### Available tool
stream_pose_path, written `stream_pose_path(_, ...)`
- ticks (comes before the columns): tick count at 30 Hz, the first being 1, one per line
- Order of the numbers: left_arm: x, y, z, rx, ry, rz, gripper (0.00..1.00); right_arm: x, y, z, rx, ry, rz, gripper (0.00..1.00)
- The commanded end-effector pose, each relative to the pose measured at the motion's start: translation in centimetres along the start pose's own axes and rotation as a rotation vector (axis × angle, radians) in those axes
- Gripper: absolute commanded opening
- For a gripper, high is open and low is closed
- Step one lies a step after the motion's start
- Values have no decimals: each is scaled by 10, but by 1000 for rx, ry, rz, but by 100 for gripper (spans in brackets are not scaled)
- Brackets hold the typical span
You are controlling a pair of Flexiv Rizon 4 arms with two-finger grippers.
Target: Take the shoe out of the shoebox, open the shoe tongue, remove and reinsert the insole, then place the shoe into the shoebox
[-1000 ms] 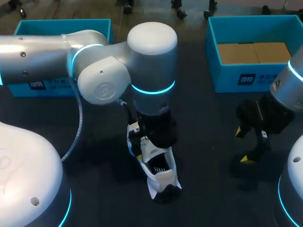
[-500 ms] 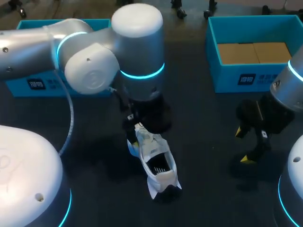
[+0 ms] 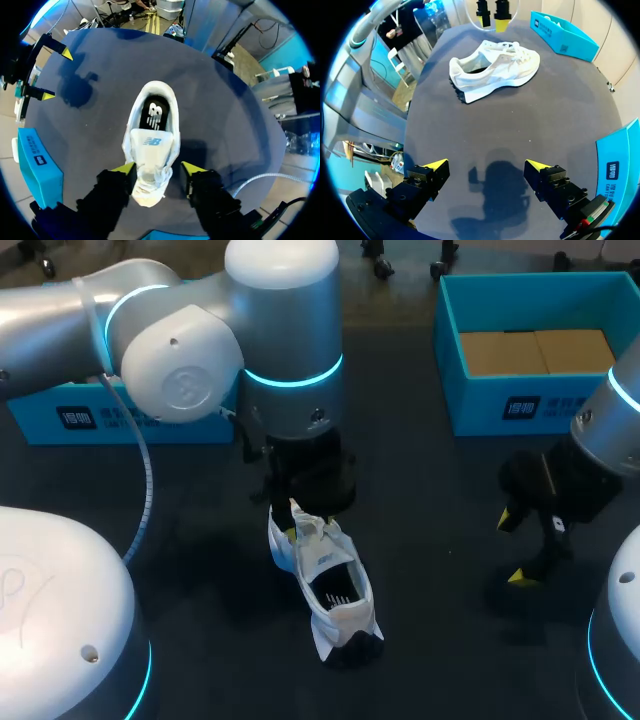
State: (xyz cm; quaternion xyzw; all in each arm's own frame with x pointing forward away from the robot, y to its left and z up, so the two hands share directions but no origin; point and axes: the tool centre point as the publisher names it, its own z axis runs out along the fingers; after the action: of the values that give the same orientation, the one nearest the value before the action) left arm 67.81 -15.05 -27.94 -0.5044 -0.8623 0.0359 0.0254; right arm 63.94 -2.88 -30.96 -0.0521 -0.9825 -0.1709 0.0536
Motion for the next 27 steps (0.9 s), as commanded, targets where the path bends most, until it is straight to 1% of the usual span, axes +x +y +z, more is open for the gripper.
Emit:
stream_pose_path(1,7,-9,-4,-18,-16,30,50,1,0,0,3,-1,1,100)
stream_pose_path(5,7,-12,-3,-14,-20,44,49,1,0,0,3,-1,1,100)
stream_pose_path(7,5,-13,3,-11,-20,53,49,1,0,0,3,-1,1,100)
stream_pose_path(10,-1,-12,13,-4,-15,57,44,1,0,0,3,-1,1,100)
stream_pose_path(11,-3,-11,16,10,-8,62,44,1,0,0,3,-1,1,100)
stream_pose_path(14,-7,-11,25,17,6,61,42,1,0,0,3,-1,1,100)
stream_pose_path(16,-9,-15,37,8,4,61,41,1,0,0,3,-1,1,100)
stream_pose_path(17,-9,-16,40,20,9,68,38,1,0,0,3,-1,1,100)
stream_pose_path(20,-12,-20,53,8,29,62,38,1,0,0,3,-1,1,100)
stream_pose_path(21,-12,-20,53,8,29,62,38,1,0,0,3,-1,1,100)
stream_pose_path(22,-13,-22,60,3,40,56,38,1,0,0,3,-1,1,100)
stream_pose_path(24,-12,-24,64,9,53,58,38,1,0,0,3,-1,1,100)
stream_pose_path(27,-8,-25,62,11,53,58,38,1,0,0,3,-1,1,100)
